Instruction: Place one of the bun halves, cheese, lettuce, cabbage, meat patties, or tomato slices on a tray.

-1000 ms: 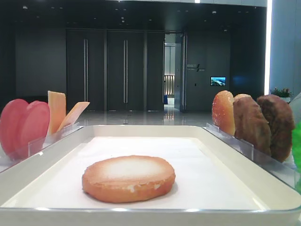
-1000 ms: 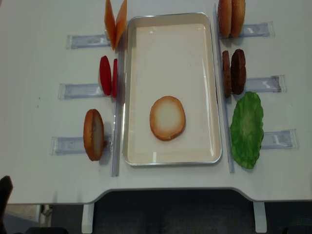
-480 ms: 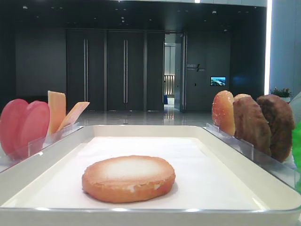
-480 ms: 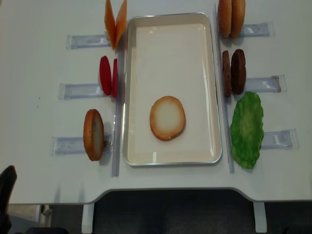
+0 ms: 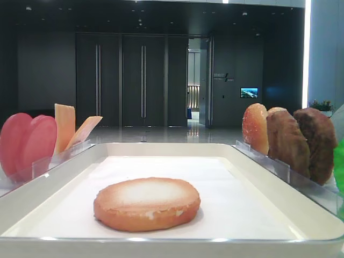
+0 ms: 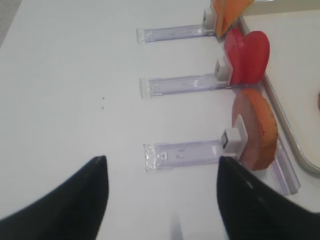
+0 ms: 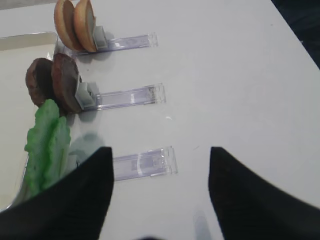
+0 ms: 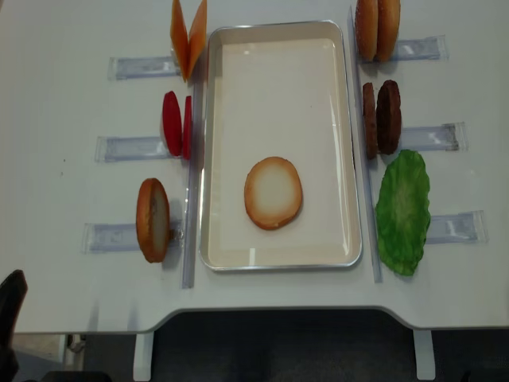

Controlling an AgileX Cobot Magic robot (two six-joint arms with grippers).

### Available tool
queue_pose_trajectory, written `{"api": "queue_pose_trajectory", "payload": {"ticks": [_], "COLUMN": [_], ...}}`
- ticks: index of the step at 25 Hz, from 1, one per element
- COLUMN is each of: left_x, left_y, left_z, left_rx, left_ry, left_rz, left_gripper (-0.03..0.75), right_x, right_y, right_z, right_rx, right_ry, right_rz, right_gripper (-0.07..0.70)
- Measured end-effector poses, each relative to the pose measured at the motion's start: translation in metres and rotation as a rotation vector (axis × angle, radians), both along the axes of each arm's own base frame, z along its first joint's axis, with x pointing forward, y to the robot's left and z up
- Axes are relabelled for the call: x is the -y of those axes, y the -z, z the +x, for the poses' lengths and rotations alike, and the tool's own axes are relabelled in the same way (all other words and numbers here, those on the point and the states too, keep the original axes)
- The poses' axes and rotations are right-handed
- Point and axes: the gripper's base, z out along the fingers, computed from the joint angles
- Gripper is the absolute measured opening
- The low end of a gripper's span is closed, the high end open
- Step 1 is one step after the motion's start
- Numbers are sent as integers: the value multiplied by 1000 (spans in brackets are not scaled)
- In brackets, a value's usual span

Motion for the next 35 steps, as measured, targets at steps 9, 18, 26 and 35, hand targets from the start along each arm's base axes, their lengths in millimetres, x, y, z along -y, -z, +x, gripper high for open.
{"api": "queue_pose_trajectory", "payload": {"ticks": [9, 18, 26, 35], "left_x": [1, 2, 2, 2], "left_y": [0, 0, 0, 0], "left_z": [0, 0, 0, 0], "left_rx": [1, 2, 2, 2], "left_ry": [-86, -151, -150, -151], "left_rz": [-14, -25, -27, -27], "left_gripper": [517, 517, 517, 517], "right_x": [0, 0, 0, 0], "right_y": [0, 0, 0, 0], "right_z": [0, 0, 0, 0], "right_rx": [0, 0, 0, 0], "right_ry": [0, 0, 0, 0], "right_rz": [0, 0, 0, 0], "right_gripper": [411, 411, 411, 411]}}
